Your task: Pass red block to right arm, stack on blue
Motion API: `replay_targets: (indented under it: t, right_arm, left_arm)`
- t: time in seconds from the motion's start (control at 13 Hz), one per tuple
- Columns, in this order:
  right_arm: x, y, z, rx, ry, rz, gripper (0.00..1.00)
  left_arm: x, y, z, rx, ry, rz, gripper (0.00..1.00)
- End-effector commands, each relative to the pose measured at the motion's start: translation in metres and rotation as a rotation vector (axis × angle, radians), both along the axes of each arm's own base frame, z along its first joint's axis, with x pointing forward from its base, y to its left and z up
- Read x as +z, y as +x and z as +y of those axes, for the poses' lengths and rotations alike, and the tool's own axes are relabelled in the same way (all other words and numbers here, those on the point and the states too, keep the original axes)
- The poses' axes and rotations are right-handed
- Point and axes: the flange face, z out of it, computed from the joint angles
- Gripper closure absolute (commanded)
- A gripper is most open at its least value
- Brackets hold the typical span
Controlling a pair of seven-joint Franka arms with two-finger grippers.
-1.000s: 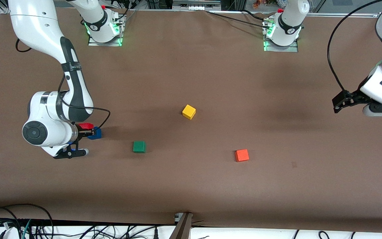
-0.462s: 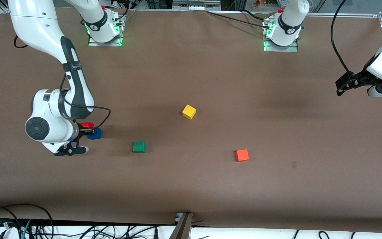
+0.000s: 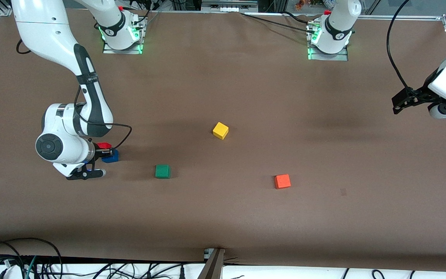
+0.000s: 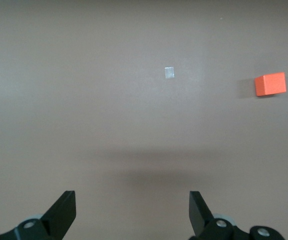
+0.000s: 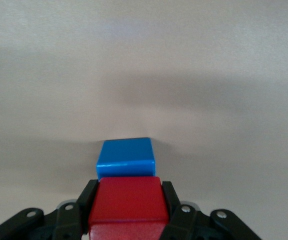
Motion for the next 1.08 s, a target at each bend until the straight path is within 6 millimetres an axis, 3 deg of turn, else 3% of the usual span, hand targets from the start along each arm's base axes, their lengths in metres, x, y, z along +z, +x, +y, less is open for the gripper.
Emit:
replay_targets:
  t: [0.0, 0.08, 0.15, 0.69, 1.0]
  right_arm:
    - [0.011, -0.01, 0.005, 0.009, -0.007, -0.013, 0.71]
    - [0.01, -0.01, 0.005, 0.01, -0.007, -0.011, 0.71]
    - [0.01, -0.01, 0.005, 0.009, -0.008, -0.012, 0.71]
    - [0.006, -0.011, 0.004, 0.007, -0.007, -0.022, 0.71]
    - [0.005, -0.011, 0.003, 0.007, -0.008, -0.021, 0.71]
  left_arm:
    - [0.008, 0.015, 0.002, 0.022, -0.013, -0.007, 0.0]
    - [0.012, 0.011, 0.025, 0.045, -0.021, 0.016, 0.0]
    - [0.016, 0.01, 0.031, 0.051, -0.052, 0.013, 0.0]
    - [0.045, 0.01, 0.023, 0.018, -0.116, -0.027, 0.0]
    - [0.036, 0.017, 0.018, -0.042, -0.154, -0.018, 0.0]
